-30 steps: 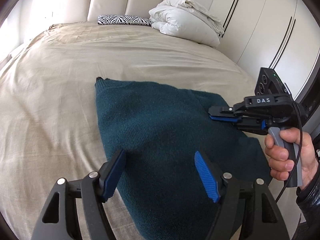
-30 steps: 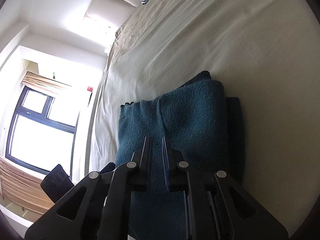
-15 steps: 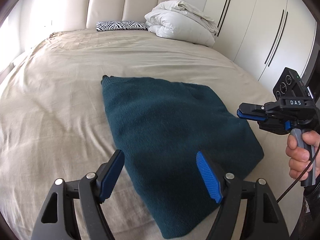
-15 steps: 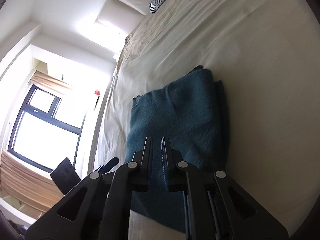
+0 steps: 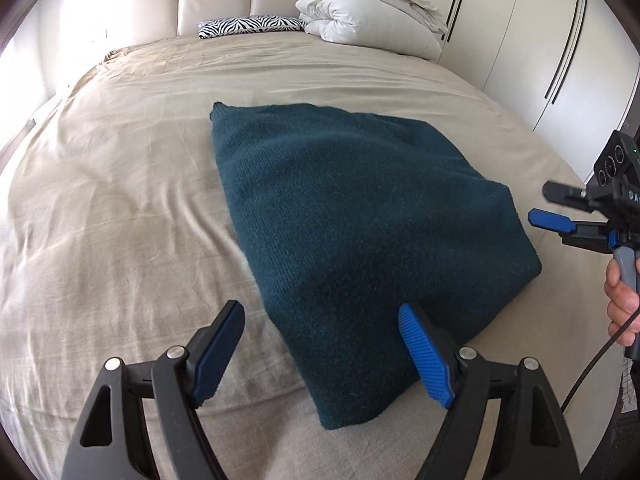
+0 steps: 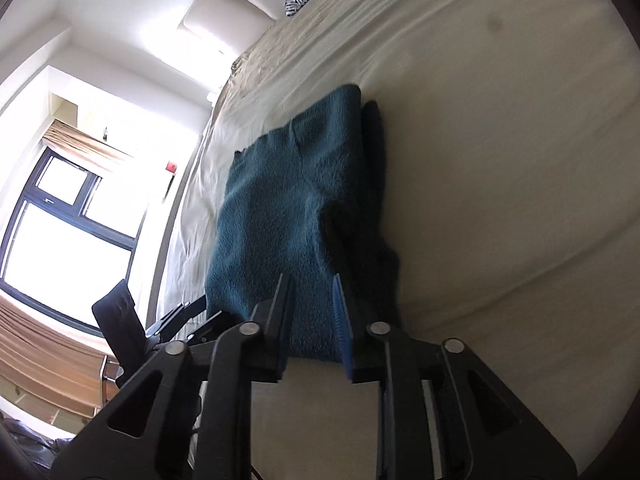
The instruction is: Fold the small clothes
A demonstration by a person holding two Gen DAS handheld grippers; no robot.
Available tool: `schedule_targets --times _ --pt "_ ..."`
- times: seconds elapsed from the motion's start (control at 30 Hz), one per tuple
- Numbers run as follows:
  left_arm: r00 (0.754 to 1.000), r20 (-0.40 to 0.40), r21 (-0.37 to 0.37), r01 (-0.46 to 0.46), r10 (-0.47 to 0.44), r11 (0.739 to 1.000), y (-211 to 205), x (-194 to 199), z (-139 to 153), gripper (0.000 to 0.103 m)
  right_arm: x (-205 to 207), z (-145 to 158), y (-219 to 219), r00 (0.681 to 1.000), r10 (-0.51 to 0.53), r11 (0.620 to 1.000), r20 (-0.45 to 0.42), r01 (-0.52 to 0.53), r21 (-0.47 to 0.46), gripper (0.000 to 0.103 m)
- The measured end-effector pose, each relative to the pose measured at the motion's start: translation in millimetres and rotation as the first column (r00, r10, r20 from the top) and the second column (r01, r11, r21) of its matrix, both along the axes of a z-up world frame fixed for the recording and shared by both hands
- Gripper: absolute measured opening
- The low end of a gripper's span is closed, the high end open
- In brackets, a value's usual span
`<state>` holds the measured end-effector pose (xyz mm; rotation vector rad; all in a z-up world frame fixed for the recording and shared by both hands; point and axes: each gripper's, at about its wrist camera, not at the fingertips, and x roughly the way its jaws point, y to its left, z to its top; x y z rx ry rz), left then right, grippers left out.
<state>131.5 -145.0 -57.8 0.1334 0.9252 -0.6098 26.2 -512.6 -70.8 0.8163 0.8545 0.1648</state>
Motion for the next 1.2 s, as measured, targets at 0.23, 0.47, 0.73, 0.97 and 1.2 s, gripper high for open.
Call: schedule_targets --times 0.23,0.47,0.73,0.97,1.2 --pt "0.998 -0.013 -0.07 -0.06 0.059 0.996 21.7 21.8 13.3 0.087 34.4 -4.9 -19.8 0.999 -0.036 0.999 -0.041 0.037 0.022 0.081" --pt "0.943 -0.32 -0.234 -0.175 0.094 0.956 29.6 87.9 -21.2 0.09 85.5 -44.5 -15.8 0.99 0.01 0.986 -0.141 0.013 0.166 0.075" --pt "0.934 -0.351 -0.199 -0.143 0.065 0.97 -6.5 104.5 -28.4 0.056 125.3 -55.8 10.6 0.97 0.041 0.997 -0.241 -0.024 0.072 0.028" --pt "0.943 -0.329 -0.19 -0.112 0.044 0.975 22.1 78.4 10.2 0.035 111.2 -5.3 53.4 0.986 0.038 0.999 -0.165 -0.035 0.017 0.023" --pt "0.976 -0.207 -0.099 -0.093 0.071 0.991 97.1 14.9 51.7 0.035 81.7 33.7 149.5 0.979 0.175 0.984 -0.103 -0.175 0.011 0.023"
